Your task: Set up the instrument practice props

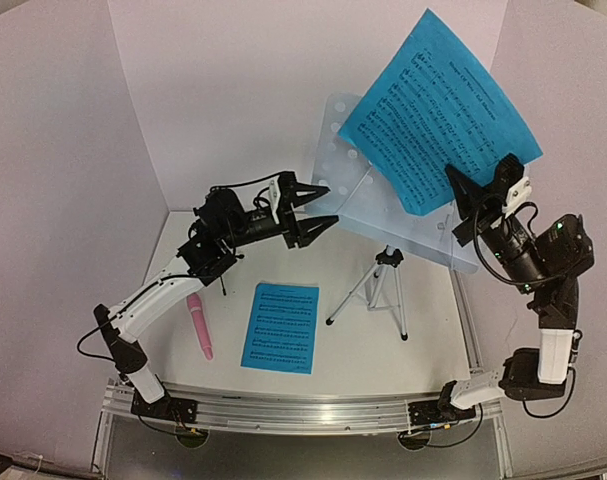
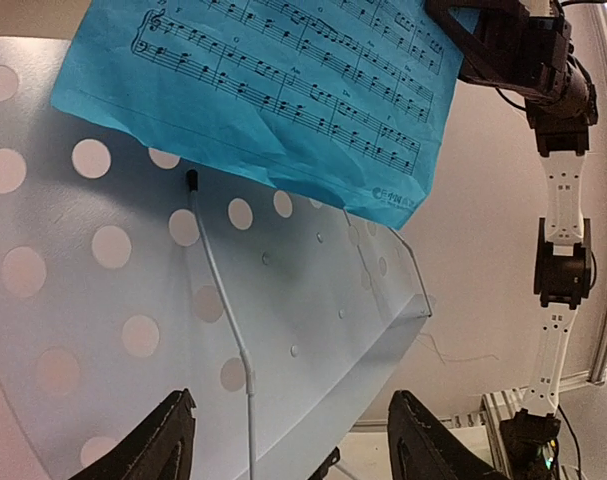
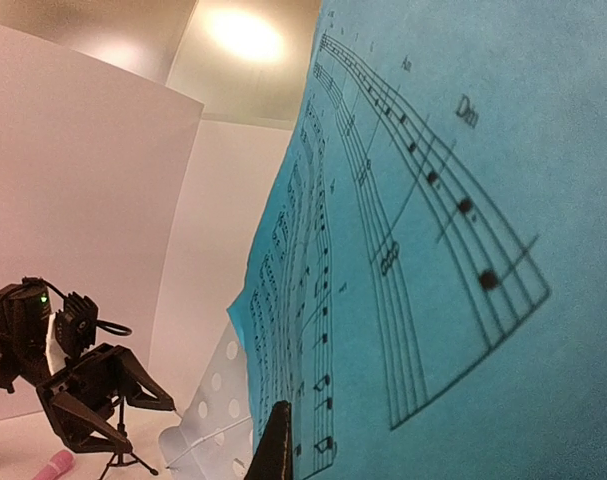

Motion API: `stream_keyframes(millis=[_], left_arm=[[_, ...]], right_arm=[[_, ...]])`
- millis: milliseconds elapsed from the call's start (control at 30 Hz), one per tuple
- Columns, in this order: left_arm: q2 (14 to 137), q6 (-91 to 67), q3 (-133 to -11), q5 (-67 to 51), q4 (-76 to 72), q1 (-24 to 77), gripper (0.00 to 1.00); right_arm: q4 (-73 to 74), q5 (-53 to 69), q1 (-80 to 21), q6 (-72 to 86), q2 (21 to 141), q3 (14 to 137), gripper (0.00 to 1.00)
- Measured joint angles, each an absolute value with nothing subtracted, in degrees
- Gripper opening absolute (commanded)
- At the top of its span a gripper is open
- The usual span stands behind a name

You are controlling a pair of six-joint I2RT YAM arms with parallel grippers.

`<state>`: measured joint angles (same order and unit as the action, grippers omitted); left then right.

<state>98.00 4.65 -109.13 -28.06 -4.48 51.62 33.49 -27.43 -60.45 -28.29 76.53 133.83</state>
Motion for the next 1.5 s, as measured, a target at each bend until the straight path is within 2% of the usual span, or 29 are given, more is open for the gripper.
stream_keyframes(millis=[267, 433, 533, 700, 933, 1100, 1367, 1500], left_arm=[[106.65, 4.23, -119.4, -26.4, -6.05, 54.01, 0.55], [107.76, 2.78, -120.01, -26.01, -6.04, 53.89, 0.53], [108.23, 1.94, -120.53, -25.43, -5.82, 53.89, 0.47], [110.14, -0.06, -123.69, -24.44, -5.2, 53.89, 0.42], [111.4, -2.08, -124.81, -23.24, -3.94, 53.89, 0.39], [111.81, -2.98, -124.81, -23.18, -2.59, 53.91, 0.28], [112.01, -3.66, -124.67, -23.26, -2.46, 53.95, 0.03], [111.43, -4.28, -122.69, -23.27, -5.12, 53.91, 0.0]], right_arm=[[32.17, -28.27, -60.45, -28.07, 73.93, 131.82, 0.0], [31.39, -28.27, -60.45, -28.02, 72.68, 130.4, 0.0], [31.11, -28.26, -60.45, -27.93, 72.15, 129.28, 0.0], [31.03, -28.27, -60.45, -27.83, 71.97, 127.83, 0.0], [31.09, -28.27, -60.45, -27.59, 71.56, 126.58, 0.0], [31.04, -28.27, -60.45, -27.59, 71.06, 126.56, 0.0], [30.88, -28.31, -60.45, -27.48, 70.42, 125.6, 0.0], [30.76, -28.53, -60.45, -27.49, 70.61, 125.43, 0.0]])
